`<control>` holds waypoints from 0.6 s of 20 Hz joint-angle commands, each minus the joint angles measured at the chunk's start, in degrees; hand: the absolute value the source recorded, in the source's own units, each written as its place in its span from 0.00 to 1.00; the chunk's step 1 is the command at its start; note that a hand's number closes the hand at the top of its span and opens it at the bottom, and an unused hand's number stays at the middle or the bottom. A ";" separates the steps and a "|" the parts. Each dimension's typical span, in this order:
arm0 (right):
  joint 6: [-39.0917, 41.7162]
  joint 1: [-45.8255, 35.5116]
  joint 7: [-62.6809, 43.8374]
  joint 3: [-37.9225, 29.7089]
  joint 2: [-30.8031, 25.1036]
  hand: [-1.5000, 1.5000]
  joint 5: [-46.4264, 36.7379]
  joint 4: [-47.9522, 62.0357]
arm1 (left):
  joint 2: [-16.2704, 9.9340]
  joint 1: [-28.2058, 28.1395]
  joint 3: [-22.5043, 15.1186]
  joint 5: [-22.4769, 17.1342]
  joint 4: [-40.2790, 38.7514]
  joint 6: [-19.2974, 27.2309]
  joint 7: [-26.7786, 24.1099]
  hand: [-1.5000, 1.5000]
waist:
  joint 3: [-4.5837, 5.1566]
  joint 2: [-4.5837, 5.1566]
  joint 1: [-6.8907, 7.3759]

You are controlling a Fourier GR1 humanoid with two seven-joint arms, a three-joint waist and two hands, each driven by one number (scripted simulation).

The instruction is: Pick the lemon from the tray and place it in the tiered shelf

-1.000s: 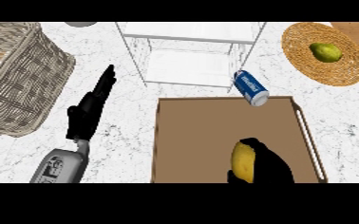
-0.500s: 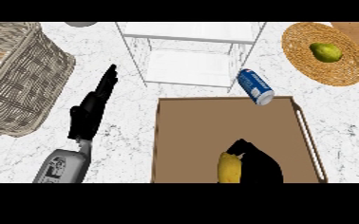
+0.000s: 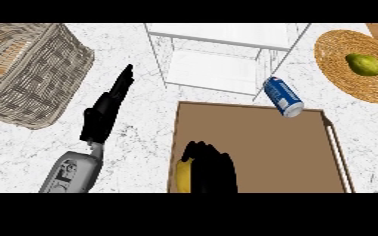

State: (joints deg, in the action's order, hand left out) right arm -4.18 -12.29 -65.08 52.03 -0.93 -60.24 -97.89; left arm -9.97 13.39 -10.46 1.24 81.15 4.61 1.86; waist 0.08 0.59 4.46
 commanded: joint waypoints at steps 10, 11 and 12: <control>-16.42 -18.55 -12.59 -0.85 0.90 1.00 -2.99 -3.10 | 1.13 -0.29 -1.34 0.97 -1.31 0.11 -0.29 0.50 | 0.15 -1.25 -0.30; -15.73 -20.86 -12.98 -2.03 0.90 1.00 -2.45 -2.82 | 0.40 0.11 -0.55 0.92 -1.61 0.05 -0.36 0.50 | 0.19 -1.07 0.08; -15.36 -21.82 -14.39 -2.73 0.89 1.00 -3.78 -3.15 | 0.61 -1.37 -0.71 0.76 -1.87 0.02 -1.18 0.50 | 0.24 -1.31 -0.27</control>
State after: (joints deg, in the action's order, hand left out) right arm -14.92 -28.60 -66.40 50.82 -0.75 -62.14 -100.54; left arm -9.20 13.23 -11.15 1.82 79.79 4.67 1.45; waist 0.21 -0.39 4.37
